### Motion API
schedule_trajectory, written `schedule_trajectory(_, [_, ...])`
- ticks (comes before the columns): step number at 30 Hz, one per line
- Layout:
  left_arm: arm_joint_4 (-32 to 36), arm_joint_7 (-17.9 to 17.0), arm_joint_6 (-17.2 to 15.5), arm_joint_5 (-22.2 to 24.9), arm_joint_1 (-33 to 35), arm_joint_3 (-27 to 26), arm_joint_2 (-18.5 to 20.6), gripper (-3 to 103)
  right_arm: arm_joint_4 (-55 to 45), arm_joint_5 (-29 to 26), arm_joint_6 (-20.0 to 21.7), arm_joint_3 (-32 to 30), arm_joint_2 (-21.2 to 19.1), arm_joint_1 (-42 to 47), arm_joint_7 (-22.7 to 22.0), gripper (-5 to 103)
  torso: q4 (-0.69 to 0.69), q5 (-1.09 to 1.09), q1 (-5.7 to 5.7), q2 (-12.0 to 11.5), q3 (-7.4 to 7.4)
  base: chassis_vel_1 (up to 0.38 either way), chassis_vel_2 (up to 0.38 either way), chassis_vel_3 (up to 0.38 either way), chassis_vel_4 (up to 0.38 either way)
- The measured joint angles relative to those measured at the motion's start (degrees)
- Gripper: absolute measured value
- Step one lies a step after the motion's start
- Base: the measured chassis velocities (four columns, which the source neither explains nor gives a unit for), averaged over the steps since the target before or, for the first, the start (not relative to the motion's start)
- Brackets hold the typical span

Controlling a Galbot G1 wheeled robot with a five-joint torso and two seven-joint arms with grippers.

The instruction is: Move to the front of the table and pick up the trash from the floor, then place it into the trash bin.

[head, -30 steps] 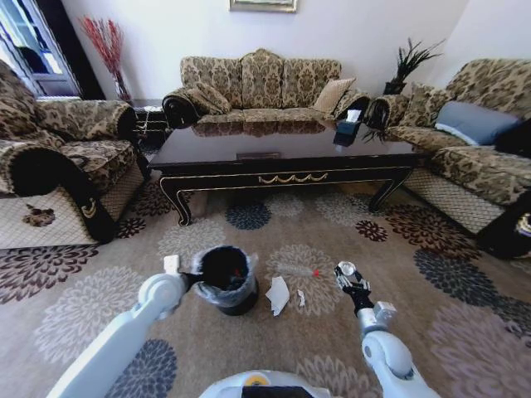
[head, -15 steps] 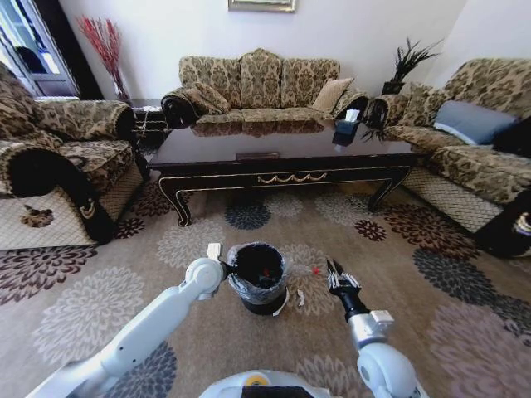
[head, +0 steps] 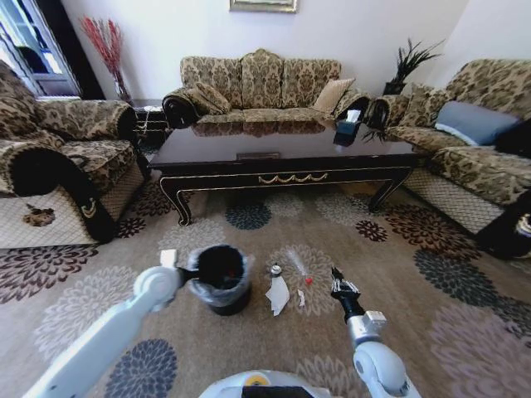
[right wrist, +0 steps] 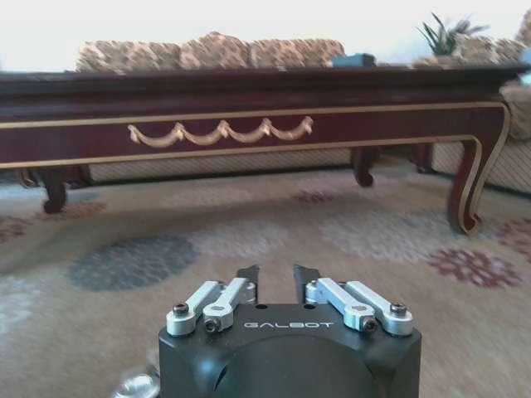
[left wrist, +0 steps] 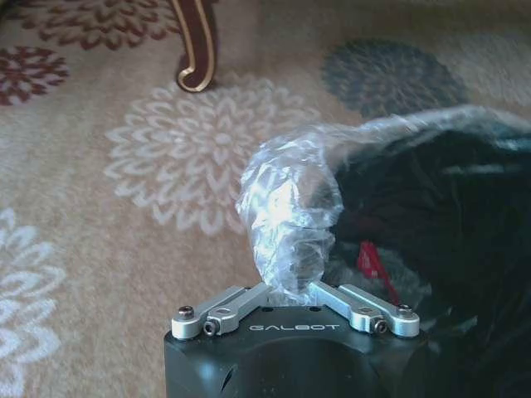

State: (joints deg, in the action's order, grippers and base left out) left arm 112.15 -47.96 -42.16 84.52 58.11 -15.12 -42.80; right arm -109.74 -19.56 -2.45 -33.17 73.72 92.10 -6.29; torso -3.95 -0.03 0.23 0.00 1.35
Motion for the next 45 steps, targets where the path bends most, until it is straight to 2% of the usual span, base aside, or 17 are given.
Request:
schedule_trajectory(1, [-0.36, 0.20, 0.03, 0.30, 0.44, -1.56, 0.08, 0, 1.12, -0.20, -0.05, 0.23, 0.15, -0.79, 0.05, 32, -0.02, -0.01, 0.00, 0.00, 0.00, 0.000, 0.000, 0.000, 0.000])
schedule_trajectory(2, [-0.72, 0.23, 0.03, 0.52, 0.98, -2.99, 0.13, 0, 2.10, -0.36, -0.07, 0.56, 0.25, -1.54, 0.10, 32, 0.00, 0.03, 0.00, 0.00, -0.01, 0.000, 0.000, 0.000, 0.000])
schedule_trajectory(5, [-2.33, 0.24, 0.03, 0.83, 1.39, -4.61, 0.07, 0, 4.10, -0.83, -0.09, 1.02, 0.65, -2.73, 0.30, 43, 0.07, 0.04, 0.00, 0.00, 0.00, 0.000, 0.000, 0.000, 0.000])
schedule_trajectory(7, [-4.04, 0.54, 0.01, 1.05, 1.65, -5.59, -0.07, 0, 5.85, -0.98, -0.09, 1.39, 1.14, -3.65, 0.45, 54, 0.04, -0.02, 0.00, 0.00, 0.00, 0.000, 0.000, 0.000, 0.000])
schedule_trajectory(8, [-4.64, 0.74, 0.01, 1.16, 2.12, -6.38, -0.09, 0, 6.67, -0.89, -0.08, 1.83, 1.28, -4.37, 0.46, 54, 0.01, -0.02, 0.00, 0.00, 0.00, 0.000, 0.000, 0.000, 0.000])
schedule_trajectory(9, [-5.26, 0.90, 0.01, 1.21, 2.88, -7.54, -0.11, 0, 7.65, -0.69, -0.01, 2.54, 1.43, -5.31, 0.46, 60, 0.01, 0.00, 0.00, 0.00, 0.00, 0.000, 0.000, 0.000, 0.000])
schedule_trajectory(10, [-5.26, 0.90, 0.01, 1.21, 2.88, -7.54, -0.11, 0, 7.65, -0.69, -0.01, 2.54, 1.43, -5.31, 0.46, 60, 0.01, 0.00, 0.00, 0.00, 0.00, 0.000, 0.000, 0.000, 0.000])
schedule_trajectory(11, [-5.91, 0.98, 0.02, 1.27, 3.93, -9.17, -0.14, 0, 8.84, -0.45, 0.14, 3.63, 1.72, -6.44, 0.45, 65, 0.00, 0.02, 0.00, 0.00, 0.00, 0.000, 0.000, 0.000, 0.000])
schedule_trajectory(12, [-6.31, 1.03, 0.02, 1.51, 4.93, -10.70, -0.16, 0, 9.76, -0.12, 0.26, 4.54, 2.01, -7.34, 0.44, 65, 0.03, 0.02, 0.00, 0.00, 0.00, 0.000, 0.000, 0.000, 0.000])
schedule_trajectory(13, [-6.55, 1.04, 0.02, 1.83, 5.96, -12.12, -0.17, 0, 10.81, 0.64, 0.28, 5.56, 2.39, -8.36, 0.43, 77, 0.05, 0.02, 0.00, 0.00, 0.00, 0.000, 0.000, 0.000, 0.000])
schedule_trajectory(16, [-6.67, 1.05, 0.02, 2.32, 7.90, -14.61, -0.22, 0, 12.64, 2.08, 0.29, 7.19, 3.09, -9.84, 0.43, 82, 0.06, 0.01, 0.00, 0.00, 0.00, 0.000, 0.000, 0.000, 0.000])
schedule_trajectory(18, [-6.60, 1.06, 0.01, 2.71, 9.85, -17.22, -0.52, 0, 15.11, 3.57, 0.23, 9.38, 3.77, -11.82, 0.43, 92, 0.06, 0.02, 0.00, 0.00, 0.00, 0.000, 0.000, 0.000, 0.000])
schedule_trajectory(19, [-6.60, 1.06, 0.01, 2.71, 9.85, -17.22, -0.52, 0, 15.11, 3.57, 0.23, 9.38, 3.77, -11.82, 0.43, 92, 0.06, 0.02, 0.00, 0.00, 0.00, 0.000, 0.000, 0.000, 0.000])
schedule_trajectory(21, [-6.16, 1.00, 0.02, 2.88, 11.00, -18.69, -0.91, 0, 17.31, 4.35, 0.13, 11.15, 3.97, -13.60, 0.38, 99, 0.04, 0.02, 0.00, 0.00, 0.00, 0.000, 0.000, 0.000, 0.000])
schedule_trajectory(33, [-0.91, -0.57, 0.02, 4.09, 15.84, -22.06, -2.00, 0, 30.86, 7.56, -1.44, 21.83, 4.00, -26.16, 1.46, 100, 0.05, 0.02, 0.00, 0.00, 0.00, 0.000, 0.000, 0.000, 0.000])
schedule_trajectory(39, [0.87, -0.61, 0.02, 4.45, 17.71, -24.12, -2.60, 0, 38.29, 6.67, -2.07, 25.36, 4.06, -32.28, 2.13, 100, 0.04, 0.02, 0.00, 0.00, 0.00, 0.000, 0.000, 0.000, 0.000])
schedule_trajectory(45, [1.99, -0.41, 0.02, 4.84, 20.05, -26.31, -2.86, 0, 47.77, 5.91, -2.60, 27.45, 6.61, -37.46, 2.83, 100, 0.05, 0.02, 0.00, 0.00, 0.00, 0.000, 0.000, 0.000, 0.000])
